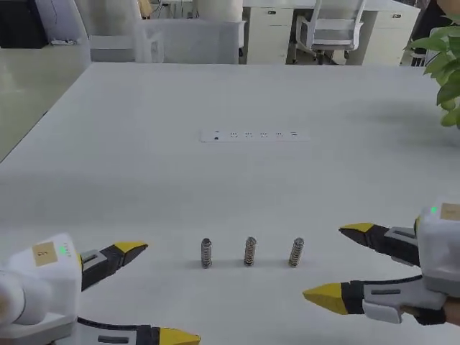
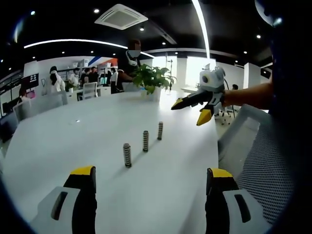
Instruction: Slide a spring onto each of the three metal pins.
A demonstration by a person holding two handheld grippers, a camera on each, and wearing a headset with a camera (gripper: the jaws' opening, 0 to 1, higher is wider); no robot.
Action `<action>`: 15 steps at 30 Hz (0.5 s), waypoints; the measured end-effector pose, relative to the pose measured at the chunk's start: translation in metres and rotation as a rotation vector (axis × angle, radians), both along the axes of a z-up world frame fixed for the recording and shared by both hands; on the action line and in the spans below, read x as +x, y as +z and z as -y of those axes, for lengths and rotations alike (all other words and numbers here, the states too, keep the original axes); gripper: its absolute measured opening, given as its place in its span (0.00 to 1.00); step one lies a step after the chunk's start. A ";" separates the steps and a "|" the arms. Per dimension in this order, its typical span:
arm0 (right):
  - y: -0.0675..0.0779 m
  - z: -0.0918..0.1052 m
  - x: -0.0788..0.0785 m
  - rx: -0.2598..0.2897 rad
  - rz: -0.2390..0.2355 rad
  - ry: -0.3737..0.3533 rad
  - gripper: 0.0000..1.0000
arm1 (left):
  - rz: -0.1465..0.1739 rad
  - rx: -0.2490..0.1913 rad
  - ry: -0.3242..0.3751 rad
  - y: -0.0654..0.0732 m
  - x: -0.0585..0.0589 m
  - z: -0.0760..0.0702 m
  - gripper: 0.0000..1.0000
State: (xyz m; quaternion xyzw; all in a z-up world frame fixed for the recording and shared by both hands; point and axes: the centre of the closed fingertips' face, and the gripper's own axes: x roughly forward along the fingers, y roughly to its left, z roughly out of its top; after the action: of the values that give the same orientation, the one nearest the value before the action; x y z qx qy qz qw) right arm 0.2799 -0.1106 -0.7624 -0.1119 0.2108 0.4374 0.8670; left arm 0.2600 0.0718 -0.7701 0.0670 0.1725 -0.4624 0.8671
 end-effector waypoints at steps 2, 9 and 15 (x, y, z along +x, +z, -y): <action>-0.004 0.002 -0.003 0.005 0.006 -0.003 0.78 | -0.003 -0.002 0.000 -0.002 -0.001 0.000 0.92; -0.012 0.009 -0.008 0.076 0.008 -0.046 0.84 | -0.012 -0.012 0.002 -0.006 -0.005 0.001 0.92; -0.016 0.015 -0.008 0.097 0.025 -0.090 0.85 | -0.024 -0.026 0.016 -0.010 -0.007 0.000 0.92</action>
State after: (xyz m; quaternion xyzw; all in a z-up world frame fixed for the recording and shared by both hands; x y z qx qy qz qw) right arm 0.2724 -0.1257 -0.7783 -0.0658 0.1835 0.4064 0.8927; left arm 0.2529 0.0714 -0.7804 0.0486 0.1775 -0.4585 0.8695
